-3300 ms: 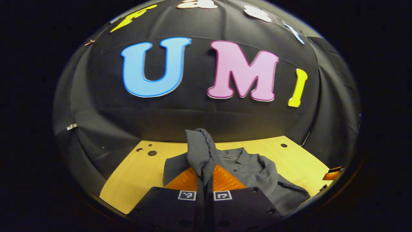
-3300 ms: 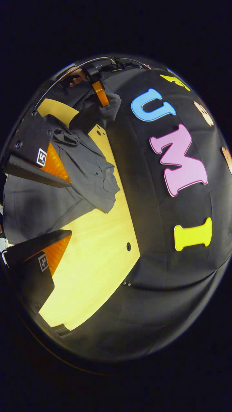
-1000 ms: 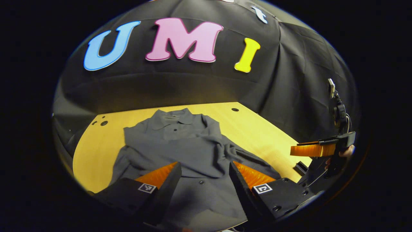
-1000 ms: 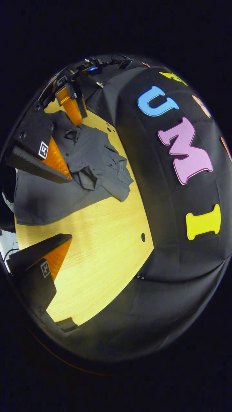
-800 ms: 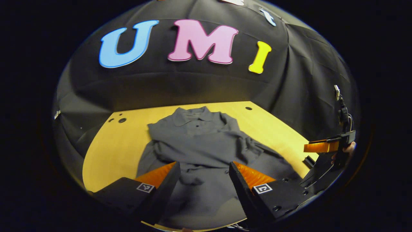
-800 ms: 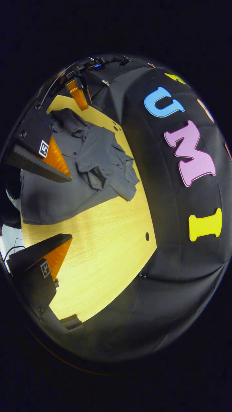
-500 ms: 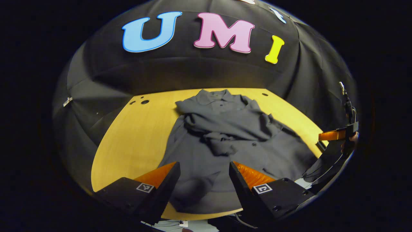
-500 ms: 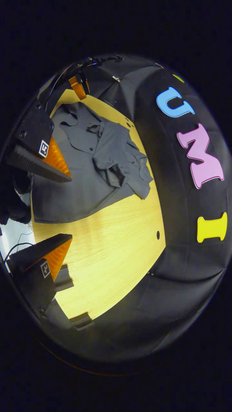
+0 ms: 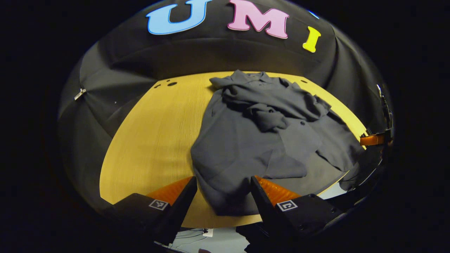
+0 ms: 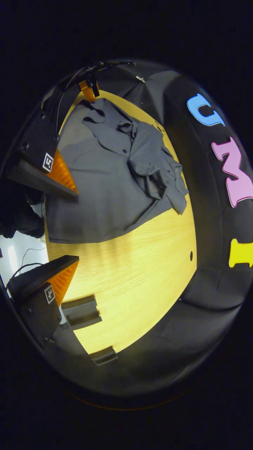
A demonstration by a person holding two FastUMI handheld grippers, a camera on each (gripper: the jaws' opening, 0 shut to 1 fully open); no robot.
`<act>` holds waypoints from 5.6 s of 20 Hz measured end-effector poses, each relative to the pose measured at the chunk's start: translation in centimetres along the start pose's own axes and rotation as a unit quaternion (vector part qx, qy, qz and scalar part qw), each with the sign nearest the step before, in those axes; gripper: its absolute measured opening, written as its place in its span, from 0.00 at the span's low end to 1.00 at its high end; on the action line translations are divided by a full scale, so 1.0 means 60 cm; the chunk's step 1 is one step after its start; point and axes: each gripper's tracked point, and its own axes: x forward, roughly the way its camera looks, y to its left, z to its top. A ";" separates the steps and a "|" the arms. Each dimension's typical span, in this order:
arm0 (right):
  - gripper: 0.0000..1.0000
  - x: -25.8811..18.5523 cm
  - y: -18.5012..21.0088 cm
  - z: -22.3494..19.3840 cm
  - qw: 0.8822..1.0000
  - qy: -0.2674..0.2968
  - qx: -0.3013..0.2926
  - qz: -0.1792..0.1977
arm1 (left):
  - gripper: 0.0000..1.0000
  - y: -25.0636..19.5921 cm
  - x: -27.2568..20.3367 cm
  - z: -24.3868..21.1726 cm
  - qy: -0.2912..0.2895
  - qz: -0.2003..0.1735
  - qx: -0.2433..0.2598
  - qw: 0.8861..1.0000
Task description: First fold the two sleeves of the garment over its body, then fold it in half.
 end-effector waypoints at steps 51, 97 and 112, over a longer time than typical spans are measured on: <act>0.06 -0.097 0.209 0.467 0.956 -0.255 -0.007 0.143 | 0.05 0.000 -0.042 0.403 -0.120 -0.093 -0.149 0.977; 0.82 0.344 0.160 0.570 0.988 -0.140 -0.040 0.056 | 0.93 0.089 0.362 0.487 -0.081 0.038 -0.050 0.995; 0.92 -0.028 0.241 0.542 0.952 -0.271 -0.085 0.117 | 0.95 0.012 -0.001 0.498 -0.211 0.025 -0.039 0.976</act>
